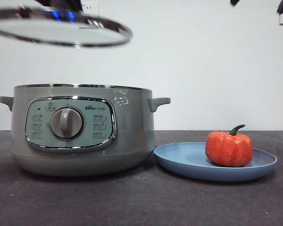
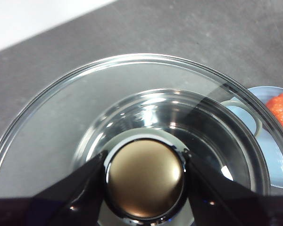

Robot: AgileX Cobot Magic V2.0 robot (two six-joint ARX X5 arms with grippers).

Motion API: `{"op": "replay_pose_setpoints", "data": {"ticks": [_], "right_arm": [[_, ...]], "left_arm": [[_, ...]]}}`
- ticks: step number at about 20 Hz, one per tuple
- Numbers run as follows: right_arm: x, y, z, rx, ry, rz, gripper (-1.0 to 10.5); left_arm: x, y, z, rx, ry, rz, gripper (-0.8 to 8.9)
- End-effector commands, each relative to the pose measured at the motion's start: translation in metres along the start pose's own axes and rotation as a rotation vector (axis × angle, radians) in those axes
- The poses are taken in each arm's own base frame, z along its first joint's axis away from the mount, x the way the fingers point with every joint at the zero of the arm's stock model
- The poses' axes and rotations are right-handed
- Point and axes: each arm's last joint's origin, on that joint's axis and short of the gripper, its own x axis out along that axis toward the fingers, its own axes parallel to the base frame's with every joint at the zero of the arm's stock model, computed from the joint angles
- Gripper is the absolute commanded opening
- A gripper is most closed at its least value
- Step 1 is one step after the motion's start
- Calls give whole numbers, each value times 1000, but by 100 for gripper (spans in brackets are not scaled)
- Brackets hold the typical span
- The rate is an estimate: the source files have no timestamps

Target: Take the pumpkin out from the steamer,put the pumpkin in the blue plate,close the lid

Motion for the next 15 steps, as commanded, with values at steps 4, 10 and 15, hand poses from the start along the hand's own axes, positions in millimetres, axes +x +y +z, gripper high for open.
{"op": "replay_pose_setpoints", "data": {"ticks": [4,10,15], "right_arm": [[-15,-2,-9,8,12,-3,503],[-16,-3,-11,5,35,-3,503],[-16,-3,-11,10,35,-3,502]], "left_arm": [[46,-2,4,8,21,-44,-9],[72,-4,-2,8,87,-69,-9],[75,-5,-3,8,94,-74,-9]]}}
